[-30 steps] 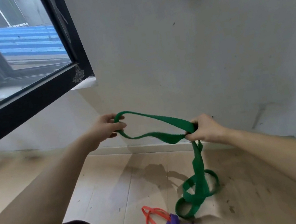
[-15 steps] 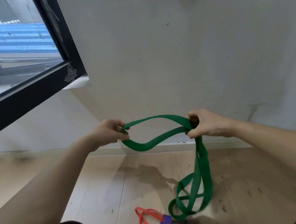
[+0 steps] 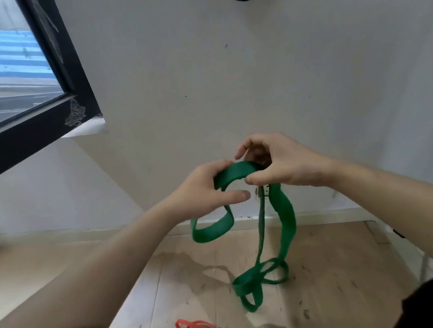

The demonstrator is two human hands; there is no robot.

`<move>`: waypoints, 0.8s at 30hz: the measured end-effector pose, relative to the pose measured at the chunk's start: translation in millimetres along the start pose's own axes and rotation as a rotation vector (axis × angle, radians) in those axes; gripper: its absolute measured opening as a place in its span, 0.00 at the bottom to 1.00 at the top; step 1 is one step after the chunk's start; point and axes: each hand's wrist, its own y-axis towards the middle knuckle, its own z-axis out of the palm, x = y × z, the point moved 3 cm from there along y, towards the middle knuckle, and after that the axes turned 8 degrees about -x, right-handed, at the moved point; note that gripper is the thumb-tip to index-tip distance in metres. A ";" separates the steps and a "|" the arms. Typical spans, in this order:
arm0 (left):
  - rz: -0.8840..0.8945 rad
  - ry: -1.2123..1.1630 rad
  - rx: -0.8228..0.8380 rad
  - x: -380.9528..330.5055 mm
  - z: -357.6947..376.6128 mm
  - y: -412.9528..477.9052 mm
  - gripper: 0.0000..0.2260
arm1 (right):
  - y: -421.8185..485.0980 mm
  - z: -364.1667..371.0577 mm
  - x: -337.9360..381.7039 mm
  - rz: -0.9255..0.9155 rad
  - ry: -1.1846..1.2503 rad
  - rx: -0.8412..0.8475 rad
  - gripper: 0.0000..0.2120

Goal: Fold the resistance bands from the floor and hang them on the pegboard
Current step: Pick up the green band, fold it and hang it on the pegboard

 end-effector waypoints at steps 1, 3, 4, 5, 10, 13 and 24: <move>0.000 -0.008 -0.007 -1.8 2.0 1.7 0.14 | -2.6 1.8 -5.6 0.027 0.030 0.002 0.18; -0.004 0.003 0.000 -1.6 2.2 3.1 0.10 | -8.4 7.2 -18.3 0.092 0.084 0.043 0.20; -0.008 0.014 0.021 -0.9 1.8 3.1 0.09 | -10.3 10.2 -24.7 0.121 0.098 0.085 0.20; -0.015 0.021 0.047 0.0 1.8 2.2 0.10 | -12.0 13.5 -30.6 0.147 0.110 0.130 0.21; -0.048 0.000 0.078 -2.5 -2.8 -1.2 0.10 | -15.1 31.2 -52.5 0.229 0.209 0.295 0.16; -0.091 -0.139 0.021 -3.4 -11.7 -0.9 0.10 | -19.8 38.0 -61.4 0.248 0.197 0.356 0.12; -0.142 -0.463 -0.398 -2.5 -47.0 1.7 0.05 | -2.9 27.6 -67.2 0.197 0.217 0.034 0.14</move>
